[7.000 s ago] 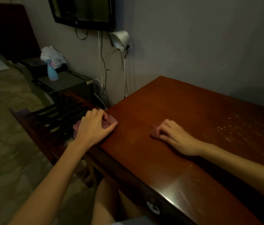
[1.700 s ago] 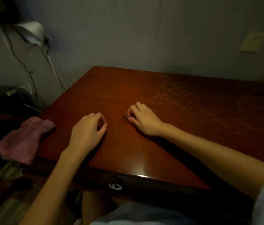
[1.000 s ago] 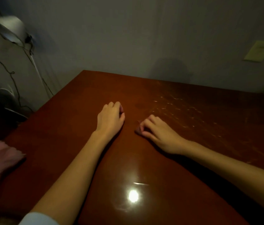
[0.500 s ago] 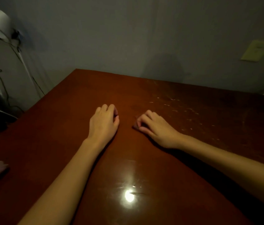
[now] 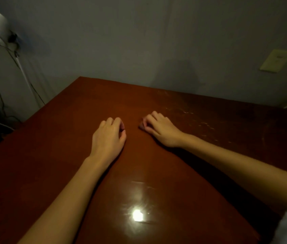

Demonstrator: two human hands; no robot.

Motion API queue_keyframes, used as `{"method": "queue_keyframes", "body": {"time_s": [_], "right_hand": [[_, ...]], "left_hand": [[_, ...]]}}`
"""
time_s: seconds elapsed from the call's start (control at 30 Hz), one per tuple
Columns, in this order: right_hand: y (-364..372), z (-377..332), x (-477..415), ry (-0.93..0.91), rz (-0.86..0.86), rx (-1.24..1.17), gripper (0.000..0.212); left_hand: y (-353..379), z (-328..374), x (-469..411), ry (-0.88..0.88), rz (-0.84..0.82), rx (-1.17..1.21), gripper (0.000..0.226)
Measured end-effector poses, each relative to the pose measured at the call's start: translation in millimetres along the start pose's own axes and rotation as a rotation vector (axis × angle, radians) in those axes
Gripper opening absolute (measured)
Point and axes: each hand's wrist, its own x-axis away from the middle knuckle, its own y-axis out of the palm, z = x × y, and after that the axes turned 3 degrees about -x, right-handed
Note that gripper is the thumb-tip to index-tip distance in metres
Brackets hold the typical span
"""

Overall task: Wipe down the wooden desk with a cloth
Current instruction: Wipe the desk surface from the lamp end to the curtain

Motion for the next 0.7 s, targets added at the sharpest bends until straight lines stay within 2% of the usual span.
{"method": "queue_keyframes", "body": {"time_s": [0.07, 0.2, 0.3, 0.43, 0.53, 0.57, 0.6, 0.7], "right_hand": [[-9.5, 19.8, 18.5, -0.003, -0.022, 0.010, 0.011], [-25.9, 74.5, 4.4, 0.285, 0.054, 0.050, 0.017], [-16.8, 74.7, -32.4, 0.359, 0.086, 0.066, 0.022], [-2.9, 40.8, -49.3, 0.213, 0.063, 0.050, 0.019], [-1.6, 28.7, -15.5, -0.007, -0.001, 0.008, 0.011], [-4.3, 36.7, -4.1, -0.023, -0.001, 0.008, 0.010], [-8.8, 50.8, 3.0, 0.007, 0.018, 0.028, 0.011], [-25.1, 99.4, 0.3, 0.285, 0.072, 0.086, 0.019]], "left_hand": [[0.1, -0.8, 0.1, 0.003, 0.000, 0.006, 0.012], [-1.0, 0.7, -0.1, 0.008, -0.001, 0.005, 0.011], [-1.2, 1.1, -0.7, 0.007, -0.008, 0.000, 0.011], [-3.2, 0.9, -0.4, -0.005, -0.026, -0.004, 0.011], [-2.7, 0.1, 0.0, -0.004, -0.019, -0.004, 0.010], [-1.8, -0.2, -0.1, -0.005, -0.018, -0.005, 0.010], [-1.2, -0.2, -0.5, -0.004, -0.016, -0.005, 0.010], [-0.3, 0.3, -1.9, -0.007, -0.014, -0.007, 0.010]]}}
